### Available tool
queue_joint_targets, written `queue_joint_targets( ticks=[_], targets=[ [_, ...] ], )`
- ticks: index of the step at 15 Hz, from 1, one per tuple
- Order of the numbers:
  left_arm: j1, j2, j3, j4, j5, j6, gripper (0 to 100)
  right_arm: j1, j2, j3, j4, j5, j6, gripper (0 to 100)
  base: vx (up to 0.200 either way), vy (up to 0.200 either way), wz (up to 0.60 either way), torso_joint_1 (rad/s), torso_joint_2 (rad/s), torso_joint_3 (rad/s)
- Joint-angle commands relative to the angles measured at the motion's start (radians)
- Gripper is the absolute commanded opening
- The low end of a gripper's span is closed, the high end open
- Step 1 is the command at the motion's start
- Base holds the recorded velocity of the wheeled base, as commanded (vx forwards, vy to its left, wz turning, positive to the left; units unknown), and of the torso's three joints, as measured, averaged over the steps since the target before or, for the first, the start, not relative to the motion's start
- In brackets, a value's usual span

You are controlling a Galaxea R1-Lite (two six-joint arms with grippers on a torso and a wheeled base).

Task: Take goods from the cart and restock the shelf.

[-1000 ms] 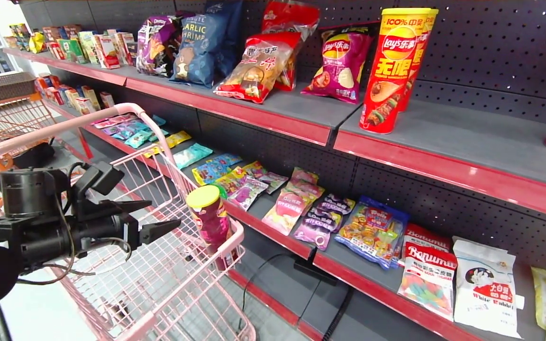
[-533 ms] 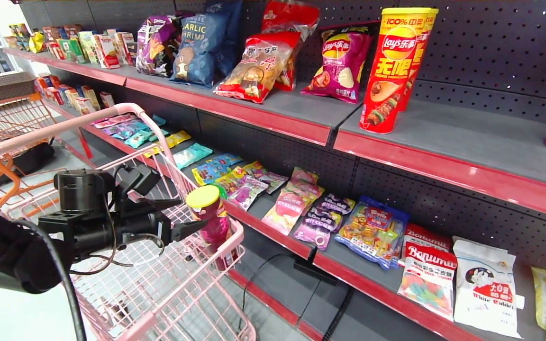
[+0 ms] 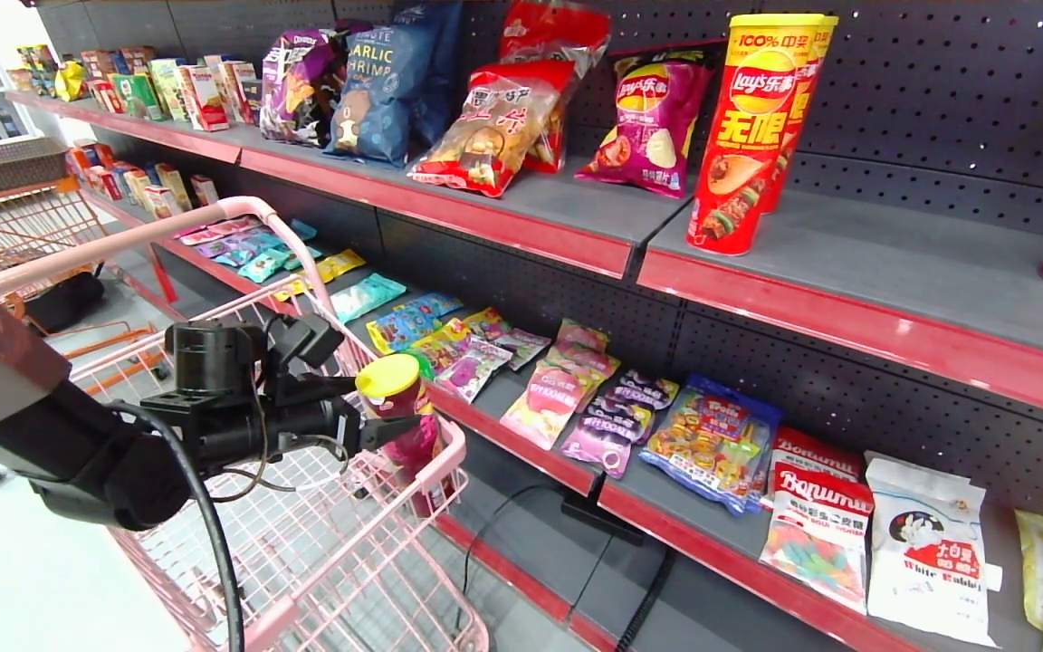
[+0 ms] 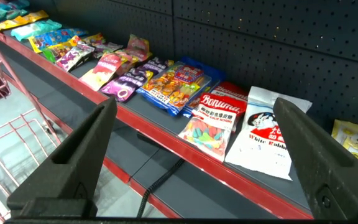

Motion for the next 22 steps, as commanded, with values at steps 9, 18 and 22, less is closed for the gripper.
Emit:
queue_joint_targets(
  ticks=[9, 18, 22],
  targets=[
    [0.007, 0.0, 0.025, -0.011, 0.005, 0.002, 0, 0.0, 0.0, 0.002, -0.001, 0.0, 0.0, 100, 0.0, 0.0, 0.0, 0.0, 0.0, 0.0],
    [0.123, -0.629, 0.276, 0.094, 0.003, -0.082, 0, 0.0, 0.0, 0.0, -0.001, 0.0, 0.004, 100, 0.0, 0.0, 0.0, 0.0, 0.0, 0.0],
    [0.131, -1.056, 0.311, 0.428, -0.026, -0.148, 0, 0.0, 0.0, 0.0, -0.001, 0.001, 0.004, 100, 0.0, 0.0, 0.0, 0.0, 0.0, 0.0]
  ],
)
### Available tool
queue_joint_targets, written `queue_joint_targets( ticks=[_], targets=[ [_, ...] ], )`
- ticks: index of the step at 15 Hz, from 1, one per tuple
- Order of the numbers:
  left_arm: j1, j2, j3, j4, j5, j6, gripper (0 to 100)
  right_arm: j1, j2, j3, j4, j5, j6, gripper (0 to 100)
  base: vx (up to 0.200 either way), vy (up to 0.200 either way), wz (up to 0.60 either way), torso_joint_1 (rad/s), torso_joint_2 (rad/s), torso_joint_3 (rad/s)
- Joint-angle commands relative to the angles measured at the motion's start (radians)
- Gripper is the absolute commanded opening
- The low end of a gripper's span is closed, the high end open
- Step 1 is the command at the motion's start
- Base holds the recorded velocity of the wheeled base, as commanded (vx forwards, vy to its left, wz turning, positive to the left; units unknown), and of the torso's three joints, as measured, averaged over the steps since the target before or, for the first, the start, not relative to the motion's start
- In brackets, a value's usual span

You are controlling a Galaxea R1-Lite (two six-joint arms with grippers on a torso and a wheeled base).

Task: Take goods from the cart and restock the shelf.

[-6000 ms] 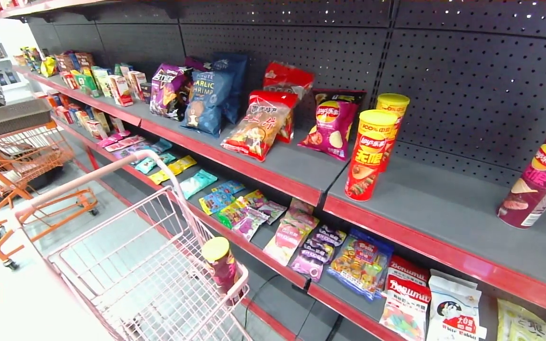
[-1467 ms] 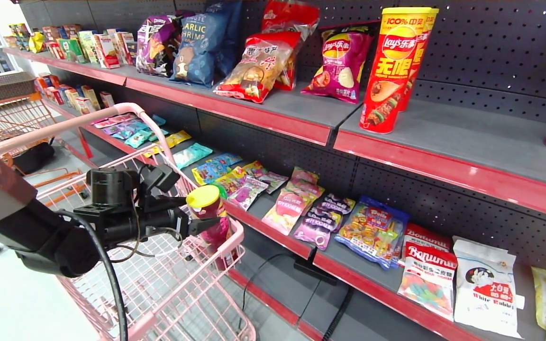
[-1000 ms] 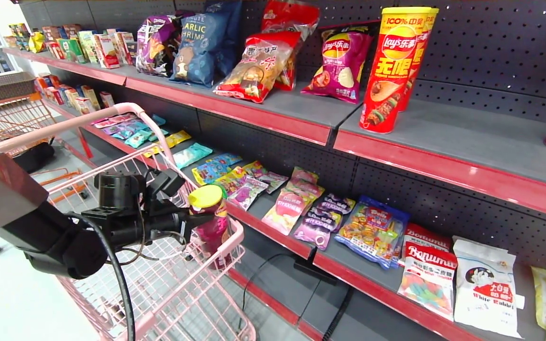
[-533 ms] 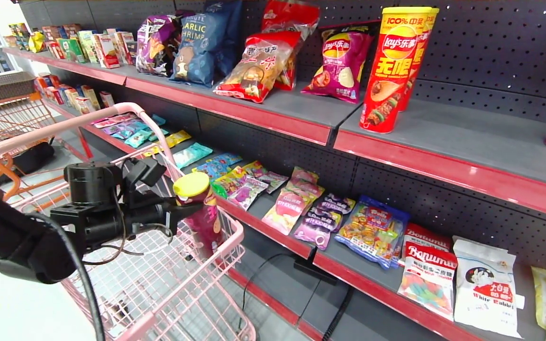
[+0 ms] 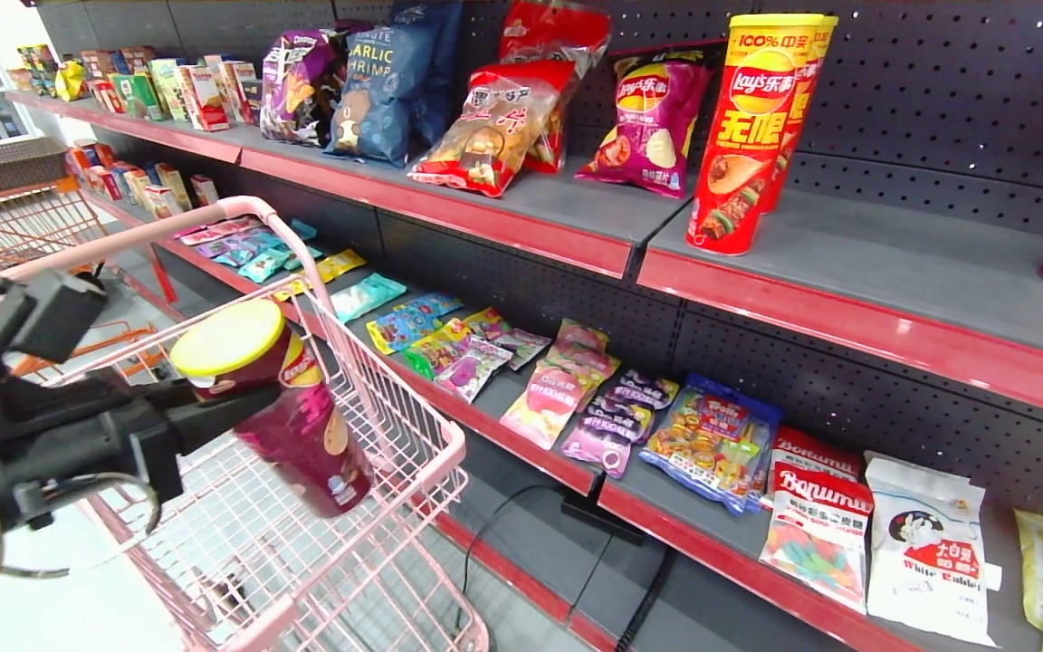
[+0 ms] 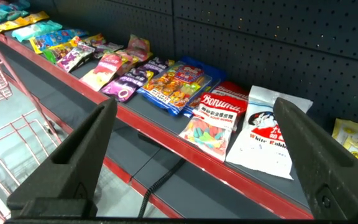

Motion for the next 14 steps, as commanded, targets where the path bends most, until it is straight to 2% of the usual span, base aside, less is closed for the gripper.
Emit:
queue_joint_targets(
  ticks=[1, 2, 3, 5, 6, 10, 14],
  targets=[
    [0.02, -0.39, 0.04, 0.243, 0.017, -0.028, 0, 0.0, 0.0, -0.001, 0.001, 0.001, -0.001, 100, 0.0, 0.0, 0.0, 0.0, 0.0, 0.0],
    [0.021, -0.402, 0.042, 0.255, 0.049, -0.025, 0, 0.0, 0.0, 0.001, 0.0, 0.001, -0.001, 100, 0.0, 0.0, 0.0, 0.0, 0.0, 0.0],
    [0.024, -0.419, 0.035, 0.255, 0.226, -0.025, 0, 0.0, 0.0, 0.001, 0.0, 0.0, -0.001, 100, 0.0, 0.0, 0.0, 0.0, 0.0, 0.0],
    [0.026, -0.425, 0.02, 0.232, 0.364, -0.035, 0, 0.0, 0.0, 0.001, 0.001, -0.002, -0.004, 100, 0.0, 0.0, 0.0, 0.0, 0.0, 0.0],
    [0.024, -0.444, 0.026, 0.226, 0.381, -0.032, 0, 0.0, 0.001, 0.001, 0.001, 0.0, -0.004, 100, 0.0, 0.0, 0.0, 0.0, 0.0, 0.0],
    [0.024, -0.537, 0.04, 0.241, 0.367, -0.028, 0, 0.0, 0.0, 0.001, 0.0, -0.002, 0.0, 100, 0.0, 0.0, 0.0, 0.094, -0.3, -0.198],
    [0.024, -0.609, 0.029, 0.328, 0.37, -0.019, 0, 0.0, 0.0, -0.001, 0.0, 0.0, 0.0, 100, 0.0, 0.0, 0.0, 0.187, -0.53, -0.334]
  ],
)
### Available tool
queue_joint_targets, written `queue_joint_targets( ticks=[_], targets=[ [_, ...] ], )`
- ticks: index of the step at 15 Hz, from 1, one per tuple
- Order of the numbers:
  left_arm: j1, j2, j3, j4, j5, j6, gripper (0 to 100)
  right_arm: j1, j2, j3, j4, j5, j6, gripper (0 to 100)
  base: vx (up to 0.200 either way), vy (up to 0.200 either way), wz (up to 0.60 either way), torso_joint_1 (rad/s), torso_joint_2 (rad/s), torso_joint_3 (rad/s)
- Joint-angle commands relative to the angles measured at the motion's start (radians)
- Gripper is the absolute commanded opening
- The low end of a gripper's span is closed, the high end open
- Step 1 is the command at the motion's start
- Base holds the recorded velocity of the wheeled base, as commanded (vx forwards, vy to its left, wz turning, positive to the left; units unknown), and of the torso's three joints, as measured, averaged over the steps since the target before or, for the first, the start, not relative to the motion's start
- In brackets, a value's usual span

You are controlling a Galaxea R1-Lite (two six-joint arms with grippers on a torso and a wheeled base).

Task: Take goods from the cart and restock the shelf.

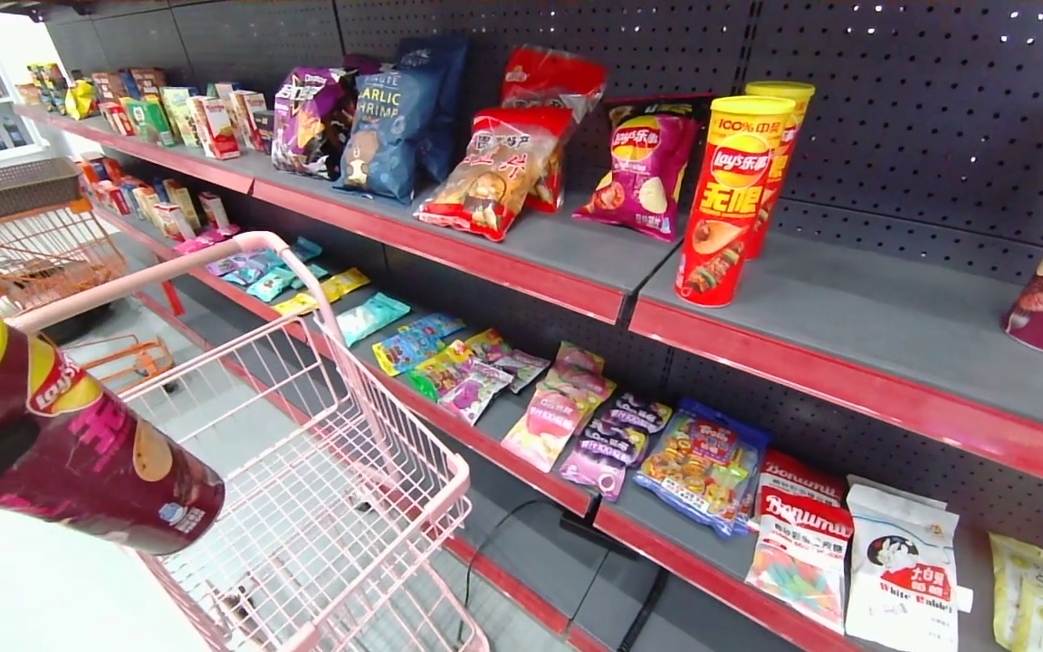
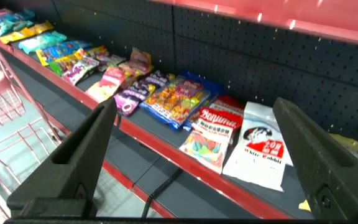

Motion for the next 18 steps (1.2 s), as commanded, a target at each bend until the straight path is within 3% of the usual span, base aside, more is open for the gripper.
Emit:
queue_joint_targets(
  ticks=[1, 9, 14, 16, 18],
  targets=[
    [0.0, -0.042, -0.004, 0.006, 0.001, 0.01, 0, 0.0, 0.0, 0.0, 0.0, 0.001, 0.0, 100, 0.0, 0.0, 0.0, 0.222, -0.55, -0.344],
    [0.0, -0.063, -0.004, 0.022, -0.001, 0.018, 0, 0.0, 0.0, 0.0, 0.0, 0.001, 0.0, 100, 0.0, 0.0, 0.0, 0.225, -0.55, -0.325],
    [-0.002, -0.065, -0.015, 0.041, -0.004, 0.024, 0, 0.0, 0.0, -0.001, 0.0, 0.001, 0.001, 100, 0.0, 0.0, -0.6, 0.071, -0.16, -0.095],
    [0.0, -0.066, -0.03, 0.081, -0.002, 0.084, 0, 0.0, 0.0, -0.001, 0.0, 0.001, 0.0, 100, 0.0, 0.0, -0.6, 0.01, 0.0, 0.002],
    [0.0, -0.069, -0.035, 0.09, -0.002, 0.092, 0, 0.0, 0.0, 0.0, 0.0, 0.001, 0.0, 100, 0.0, 0.0, -0.6, -0.002, 0.0, 0.0]
  ],
)
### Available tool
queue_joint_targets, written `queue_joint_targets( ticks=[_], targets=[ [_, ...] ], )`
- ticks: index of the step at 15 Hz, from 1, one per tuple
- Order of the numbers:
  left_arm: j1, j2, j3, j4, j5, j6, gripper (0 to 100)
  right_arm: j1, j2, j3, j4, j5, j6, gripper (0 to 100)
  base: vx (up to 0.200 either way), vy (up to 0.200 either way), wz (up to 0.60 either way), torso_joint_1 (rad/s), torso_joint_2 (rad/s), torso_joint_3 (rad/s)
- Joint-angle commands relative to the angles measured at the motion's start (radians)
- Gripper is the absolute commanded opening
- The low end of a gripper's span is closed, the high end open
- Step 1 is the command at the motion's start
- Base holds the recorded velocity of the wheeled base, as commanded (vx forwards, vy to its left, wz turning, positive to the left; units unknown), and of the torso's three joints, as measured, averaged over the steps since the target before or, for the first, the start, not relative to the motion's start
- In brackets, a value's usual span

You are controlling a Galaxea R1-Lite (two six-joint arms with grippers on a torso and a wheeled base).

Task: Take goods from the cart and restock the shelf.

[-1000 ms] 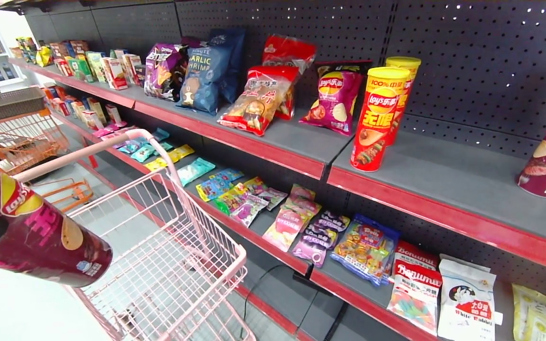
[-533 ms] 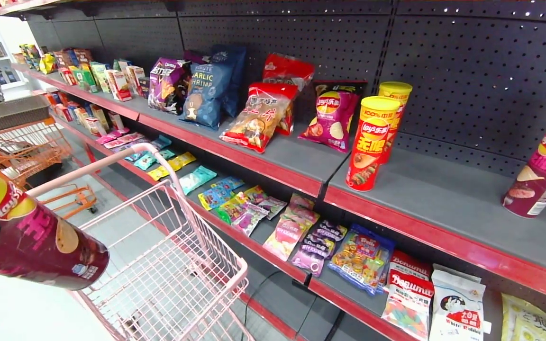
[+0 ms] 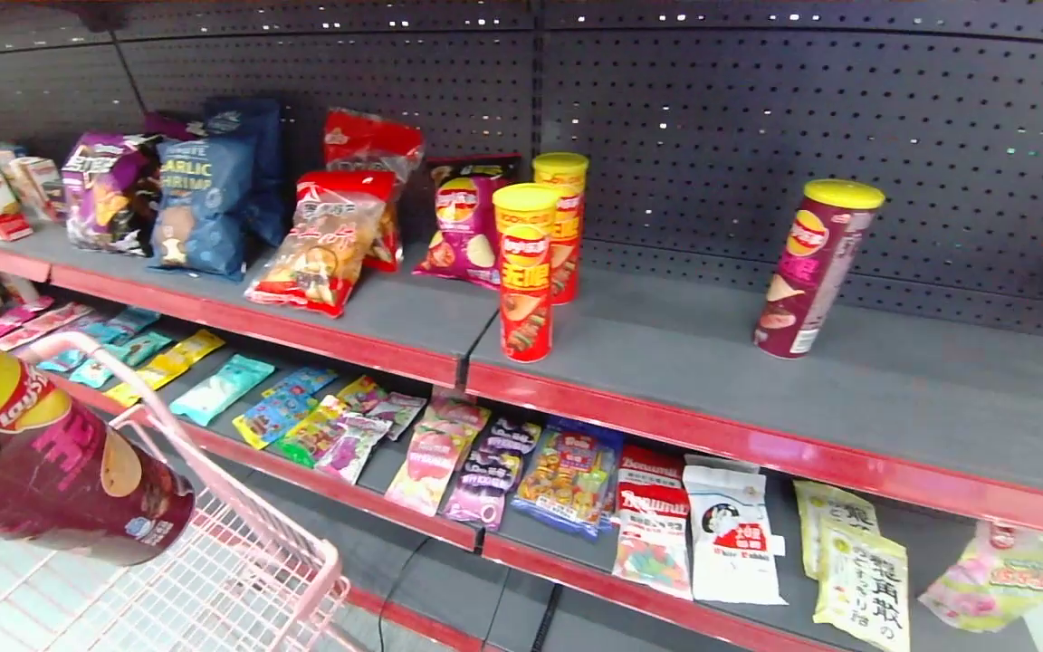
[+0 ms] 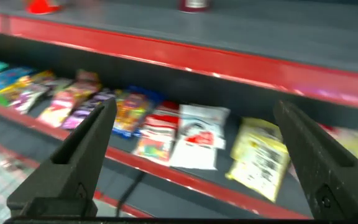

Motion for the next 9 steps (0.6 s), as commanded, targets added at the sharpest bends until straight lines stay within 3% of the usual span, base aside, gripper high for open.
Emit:
queue_joint_targets(
  ticks=[1, 4, 7, 9],
  targets=[
    [0.0, 0.0, -0.002, 0.005, 0.0, 0.012, 0, 0.0, 0.0, 0.0, 0.0, 0.001, 0.0, 100, 0.0, 0.0, -0.6, 0.002, 0.0, -0.002],
    [0.0, -0.019, 0.005, 0.007, 0.0, 0.012, 0, 0.0, 0.0, -0.002, 0.0, 0.001, 0.0, 100, 0.0, 0.0, -0.6, 0.002, 0.0, 0.004],
    [-0.001, -0.038, 0.006, 0.036, 0.0, 0.012, 0, 0.0, 0.0, 0.0, 0.0, 0.001, 0.0, 100, 0.0, 0.0, 0.0, 0.0, 0.0, 0.0],
    [-0.001, -0.06, 0.006, 0.059, 0.0, 0.014, 0, 0.0, 0.0, 0.0, 0.0, 0.001, 0.0, 100, 0.2, 0.0, 0.0, 0.002, 0.0, 0.002]
  ],
)
